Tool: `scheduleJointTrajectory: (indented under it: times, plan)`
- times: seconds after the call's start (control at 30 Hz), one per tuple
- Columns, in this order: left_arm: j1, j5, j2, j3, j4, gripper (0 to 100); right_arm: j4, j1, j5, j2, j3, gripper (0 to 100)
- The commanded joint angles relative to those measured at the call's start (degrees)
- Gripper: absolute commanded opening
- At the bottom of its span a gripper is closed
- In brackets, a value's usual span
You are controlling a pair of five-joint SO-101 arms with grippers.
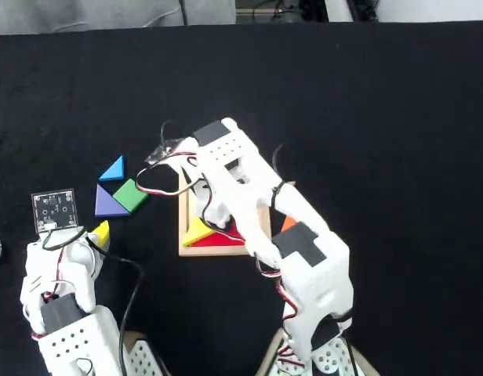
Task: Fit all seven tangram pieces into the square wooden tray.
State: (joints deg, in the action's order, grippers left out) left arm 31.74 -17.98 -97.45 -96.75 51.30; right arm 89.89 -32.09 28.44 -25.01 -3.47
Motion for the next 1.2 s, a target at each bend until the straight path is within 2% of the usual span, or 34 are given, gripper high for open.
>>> scheduleJointTrajectory:
  times: [0.0, 0.2, 0.47, 0.7, 1.17]
  plan:
    - [-0.7, -0.7, -0.1, -1.0, 0.2, 33, -2.5, 1.3, 0.4, -2.4, -2.8, 1.1]
    - [-0.7, -0.7, -0.1, -1.0, 0.2, 33, 0.6, 4.1, 0.4, -8.1, -11.9, 1.1]
    - [-0.7, -0.7, -0.1, -1.0, 0.2, 33, 4.7, 4.7, 0.4, -2.2, -17.1, 1.1]
    - [-0.7, -0.7, -0.1, -1.0, 0.2, 33, -1.8, 5.5, 0.4, -3.4, -11.6, 1.1]
    - [-0.7, -0.7, -0.1, -1.0, 0.2, 33, -6.8, 5.7, 0.4, -7.3, -10.2, 1.1]
